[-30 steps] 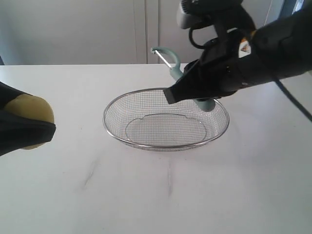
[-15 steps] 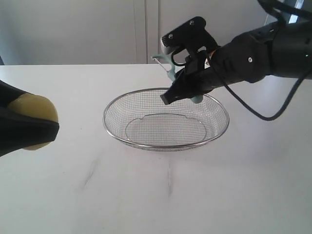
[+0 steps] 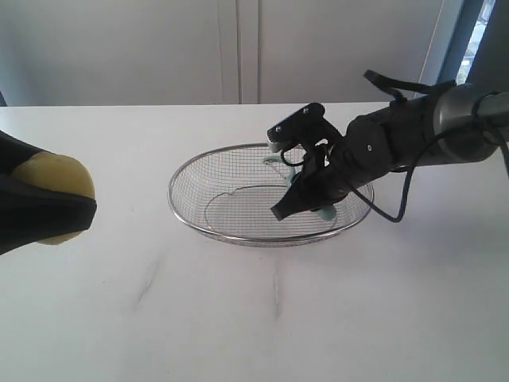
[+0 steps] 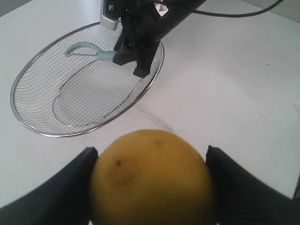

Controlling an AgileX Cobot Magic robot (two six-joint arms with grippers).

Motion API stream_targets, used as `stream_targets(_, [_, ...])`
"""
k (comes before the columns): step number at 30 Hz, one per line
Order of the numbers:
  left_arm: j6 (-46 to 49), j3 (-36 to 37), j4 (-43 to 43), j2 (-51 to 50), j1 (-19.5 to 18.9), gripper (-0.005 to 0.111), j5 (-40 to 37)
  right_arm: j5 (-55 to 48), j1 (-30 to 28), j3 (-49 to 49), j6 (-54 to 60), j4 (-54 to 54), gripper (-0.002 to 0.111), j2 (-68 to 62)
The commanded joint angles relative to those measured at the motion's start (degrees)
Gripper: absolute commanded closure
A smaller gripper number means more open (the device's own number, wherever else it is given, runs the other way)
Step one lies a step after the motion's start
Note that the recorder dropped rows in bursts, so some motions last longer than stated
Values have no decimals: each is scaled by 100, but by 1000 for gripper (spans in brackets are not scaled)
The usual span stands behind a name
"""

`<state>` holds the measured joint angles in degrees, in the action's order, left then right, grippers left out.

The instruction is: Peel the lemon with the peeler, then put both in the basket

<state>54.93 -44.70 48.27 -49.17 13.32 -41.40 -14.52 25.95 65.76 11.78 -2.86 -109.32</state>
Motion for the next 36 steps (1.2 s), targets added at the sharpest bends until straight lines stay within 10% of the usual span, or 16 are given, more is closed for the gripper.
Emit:
stream_targets(1, [-29, 7, 186, 56, 11, 107, -66, 176, -31, 47, 47, -14, 108, -126])
stream_targets(11, [-29, 7, 186, 56, 11, 107, -66, 261, -31, 47, 47, -14, 108, -309])
stream_targets(23, [30, 7, 186, 56, 11, 107, -181, 298, -31, 47, -166, 3, 52, -314])
stream_targets(36, [31, 7, 123, 56, 11, 107, -20, -949, -31, 47, -154, 3, 56, 1729])
